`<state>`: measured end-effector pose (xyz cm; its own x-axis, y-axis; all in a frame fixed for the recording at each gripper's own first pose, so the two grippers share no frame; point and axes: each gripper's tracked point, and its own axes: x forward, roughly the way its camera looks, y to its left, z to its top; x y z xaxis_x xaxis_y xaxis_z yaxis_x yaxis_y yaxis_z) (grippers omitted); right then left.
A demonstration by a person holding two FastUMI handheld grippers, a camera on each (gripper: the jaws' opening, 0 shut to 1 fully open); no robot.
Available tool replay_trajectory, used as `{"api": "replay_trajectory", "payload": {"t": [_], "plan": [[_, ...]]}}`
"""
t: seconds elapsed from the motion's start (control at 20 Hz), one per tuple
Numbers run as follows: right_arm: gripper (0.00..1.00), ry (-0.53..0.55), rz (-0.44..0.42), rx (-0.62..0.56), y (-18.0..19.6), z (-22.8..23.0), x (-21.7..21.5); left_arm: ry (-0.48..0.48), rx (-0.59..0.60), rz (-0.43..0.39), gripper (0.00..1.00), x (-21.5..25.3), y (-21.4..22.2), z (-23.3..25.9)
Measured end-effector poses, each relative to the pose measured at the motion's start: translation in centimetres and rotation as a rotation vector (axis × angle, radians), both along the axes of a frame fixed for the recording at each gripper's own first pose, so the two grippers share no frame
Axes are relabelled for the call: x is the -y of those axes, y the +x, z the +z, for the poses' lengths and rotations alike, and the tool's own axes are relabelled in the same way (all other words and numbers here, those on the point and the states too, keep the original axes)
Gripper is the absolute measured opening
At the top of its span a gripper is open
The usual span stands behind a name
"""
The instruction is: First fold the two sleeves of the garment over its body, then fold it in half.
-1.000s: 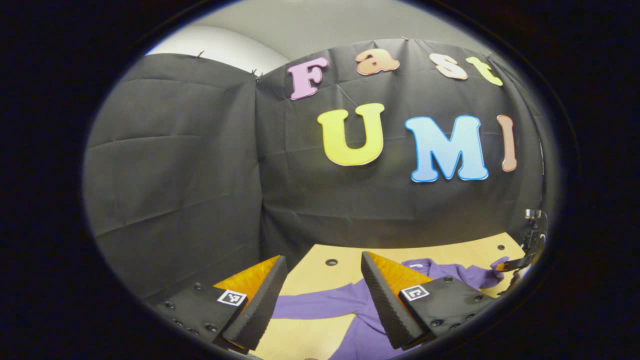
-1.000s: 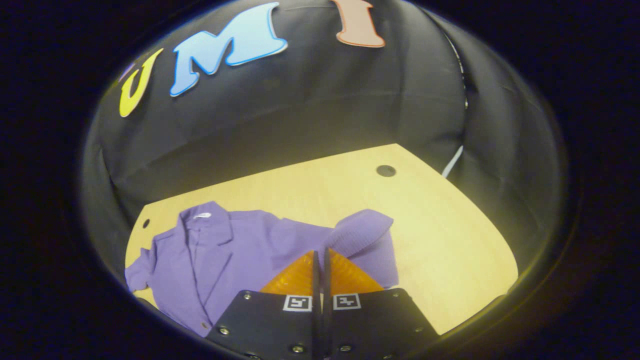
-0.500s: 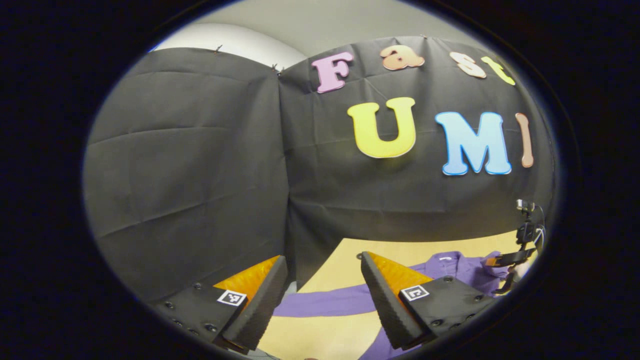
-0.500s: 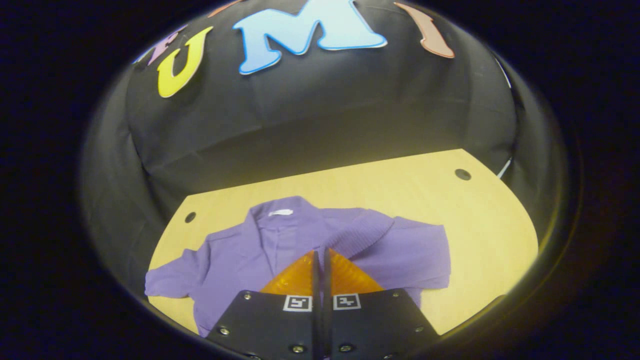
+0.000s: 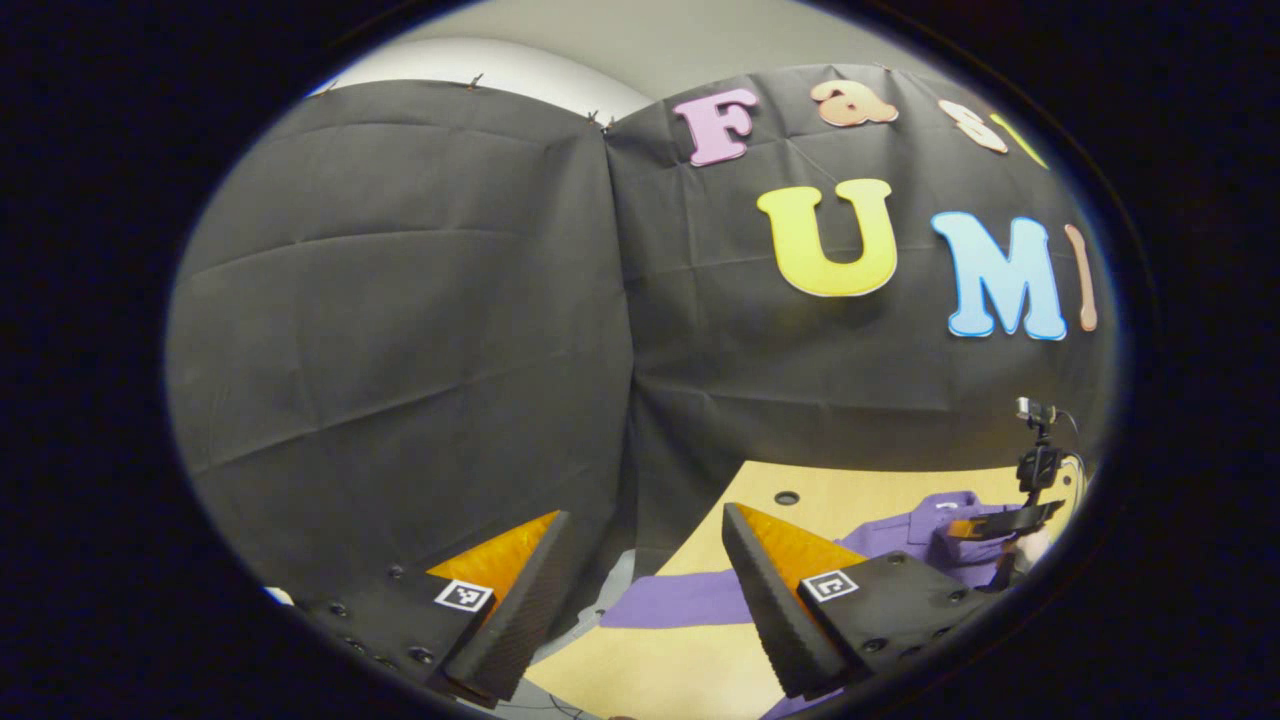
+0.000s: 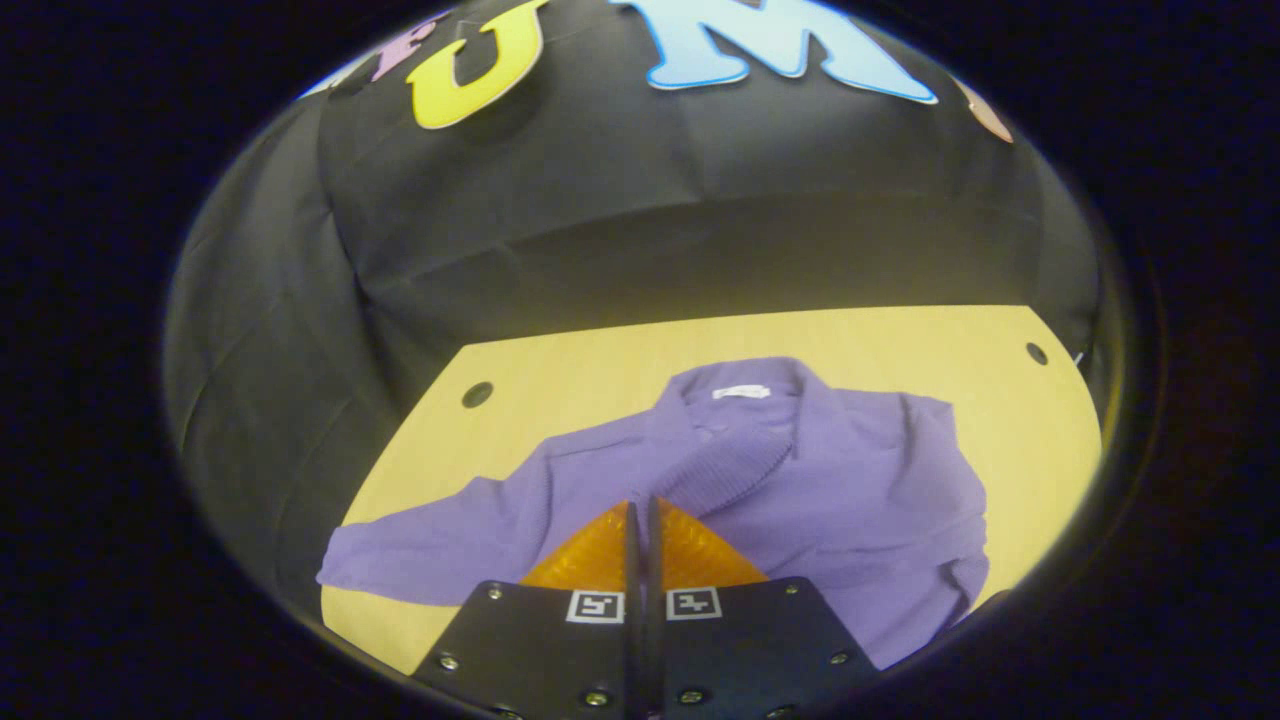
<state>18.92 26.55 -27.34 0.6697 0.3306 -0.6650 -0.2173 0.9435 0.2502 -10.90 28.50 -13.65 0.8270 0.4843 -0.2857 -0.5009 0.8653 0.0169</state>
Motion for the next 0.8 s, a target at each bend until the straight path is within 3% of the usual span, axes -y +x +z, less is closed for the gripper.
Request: {"api": "replay_trajectory", "payload": {"t": [0.3,0.6,0.7,0.75,0.8], "plan": [[0.01,-0.03,0.13,-0.062,-2.4,-3.4,-6.1,-0.018,-0.012,0.043,0.97,-1.9,-0.6,-1.4],[0.02,-0.097,0.204,-0.136,-4.4,-7.3,-7.2,-0.038,-0.035,0.06,0.97,-2.3,-0.7,-3.1],[0.02,-0.071,0.223,-0.17,-4.9,-7.7,-7.9,-0.045,-0.039,0.06,0.97,-2.3,-0.5,-3.5],[0.11,-0.046,0.237,-0.199,-5.4,-8.1,-8.4,-0.048,-0.041,0.059,0.97,-2.2,-0.4,-3.8],[0.31,-0.052,0.238,-0.202,-5.4,-8.0,-8.2,-0.053,-0.044,0.057,0.97,-2.1,-0.2,-4.2]]}}
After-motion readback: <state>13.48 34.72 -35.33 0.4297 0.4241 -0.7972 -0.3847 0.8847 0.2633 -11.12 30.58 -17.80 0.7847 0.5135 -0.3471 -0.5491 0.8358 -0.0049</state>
